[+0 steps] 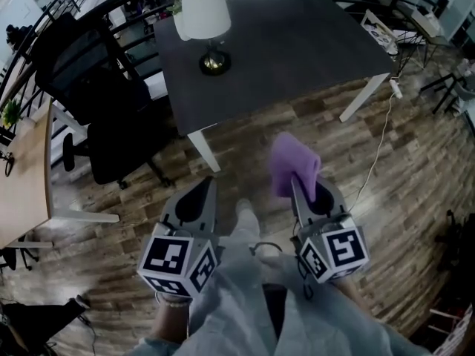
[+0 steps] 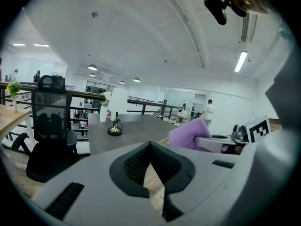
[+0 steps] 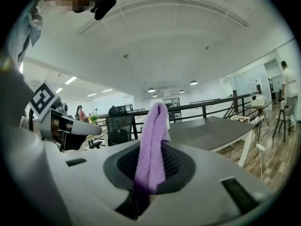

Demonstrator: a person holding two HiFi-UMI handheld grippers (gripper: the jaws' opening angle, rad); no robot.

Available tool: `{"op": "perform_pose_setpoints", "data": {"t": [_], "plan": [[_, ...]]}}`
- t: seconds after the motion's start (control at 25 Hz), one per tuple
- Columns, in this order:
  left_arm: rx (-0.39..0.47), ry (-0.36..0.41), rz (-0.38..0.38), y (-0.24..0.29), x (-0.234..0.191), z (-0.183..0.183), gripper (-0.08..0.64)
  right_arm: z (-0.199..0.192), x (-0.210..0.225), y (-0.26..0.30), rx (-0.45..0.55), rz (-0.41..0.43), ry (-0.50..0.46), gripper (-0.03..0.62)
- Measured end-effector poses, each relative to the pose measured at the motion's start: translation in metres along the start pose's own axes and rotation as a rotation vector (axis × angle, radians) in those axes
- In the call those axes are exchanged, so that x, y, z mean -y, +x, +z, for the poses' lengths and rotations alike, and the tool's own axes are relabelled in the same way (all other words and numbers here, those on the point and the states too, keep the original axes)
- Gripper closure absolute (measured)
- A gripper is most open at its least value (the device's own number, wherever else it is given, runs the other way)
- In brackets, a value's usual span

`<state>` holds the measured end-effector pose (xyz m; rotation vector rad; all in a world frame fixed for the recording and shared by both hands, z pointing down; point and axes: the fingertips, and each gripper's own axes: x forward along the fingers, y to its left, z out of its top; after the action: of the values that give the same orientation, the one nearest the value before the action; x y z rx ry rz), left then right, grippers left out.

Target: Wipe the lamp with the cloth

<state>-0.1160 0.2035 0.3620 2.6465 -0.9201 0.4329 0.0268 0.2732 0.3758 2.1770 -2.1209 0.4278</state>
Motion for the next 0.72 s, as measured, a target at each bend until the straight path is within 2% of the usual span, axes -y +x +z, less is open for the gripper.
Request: {"op": "perform_pose_setpoints", "data": {"t": [0.28,0.52,0.72], "plan": [[-0.001,-0.009,-0.007,0.045,-0.024,0.029,0.549,0.027,0.024,0.049,0.016,-0.019,-0.003,0.541],[0.009,-0.016,0.0,0.08,-0.046,0.052,0.551,0.046,0.042,0.09,0.024,-0.005,0.049,0.541],[0.016,-0.026,0.016,0.105,-0.068,0.069,0.549,0.061,0.052,0.125,0.021,0.003,0.034,0.541]]}}
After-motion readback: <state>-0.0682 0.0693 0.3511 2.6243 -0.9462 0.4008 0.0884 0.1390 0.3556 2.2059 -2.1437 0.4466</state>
